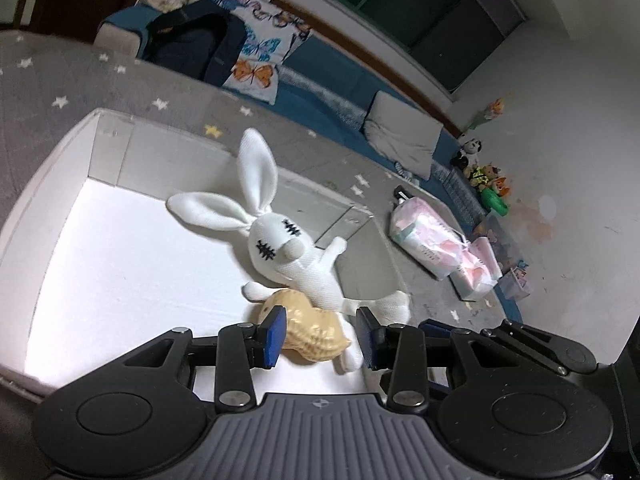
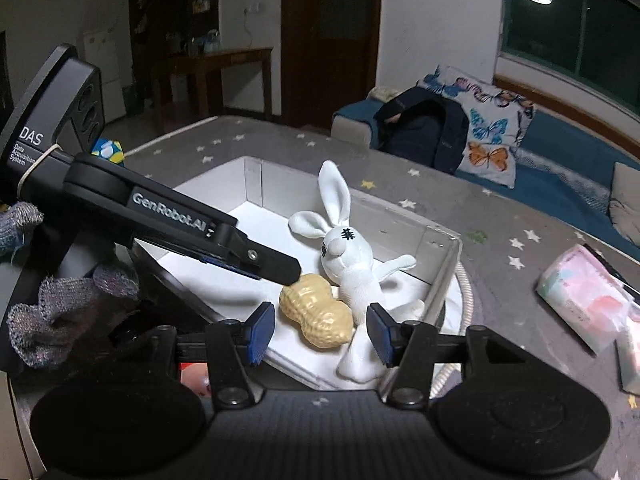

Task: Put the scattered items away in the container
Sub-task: 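Move the left gripper to the lime-green round toy and close on it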

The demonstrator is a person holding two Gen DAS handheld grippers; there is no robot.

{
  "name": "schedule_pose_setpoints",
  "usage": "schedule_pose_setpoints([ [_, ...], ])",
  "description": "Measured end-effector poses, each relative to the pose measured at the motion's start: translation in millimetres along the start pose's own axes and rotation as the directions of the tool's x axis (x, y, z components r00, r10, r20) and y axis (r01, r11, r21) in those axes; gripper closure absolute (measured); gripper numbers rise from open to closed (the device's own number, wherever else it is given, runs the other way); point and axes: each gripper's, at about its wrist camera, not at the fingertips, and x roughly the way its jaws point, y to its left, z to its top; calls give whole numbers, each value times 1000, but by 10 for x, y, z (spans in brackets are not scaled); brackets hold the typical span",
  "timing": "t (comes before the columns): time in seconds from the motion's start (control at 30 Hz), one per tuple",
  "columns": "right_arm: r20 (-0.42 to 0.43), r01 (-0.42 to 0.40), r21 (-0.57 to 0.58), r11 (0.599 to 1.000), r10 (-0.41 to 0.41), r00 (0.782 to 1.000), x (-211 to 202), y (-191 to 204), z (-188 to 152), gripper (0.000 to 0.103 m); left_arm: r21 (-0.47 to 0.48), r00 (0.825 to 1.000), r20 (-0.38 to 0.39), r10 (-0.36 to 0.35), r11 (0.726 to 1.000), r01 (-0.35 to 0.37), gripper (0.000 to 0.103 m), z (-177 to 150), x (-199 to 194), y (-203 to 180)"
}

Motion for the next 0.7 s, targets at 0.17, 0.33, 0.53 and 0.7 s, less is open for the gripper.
schedule_pose_setpoints([
  [0.17, 37, 25, 29, 999, -26, 999, -208, 57, -150, 51, 37, 1000, 19, -18, 999, 17, 63, -117, -179, -123],
  [0.33, 56, 42, 48, 998, -45, 997, -402, 142, -323, 51, 77, 999, 20, -25, 997, 23, 63, -286, -304, -242],
  [0.53, 59, 57, 80, 995, -62, 996, -545, 187, -552, 39, 125, 999, -2, -48, 991, 48, 63, -570, -401, -395],
  [0.7, 49, 66, 101, 993, -71, 996, -644, 225, -741, 39, 142, 996, -52, -69, 987, 76, 63, -782, -362, -488],
])
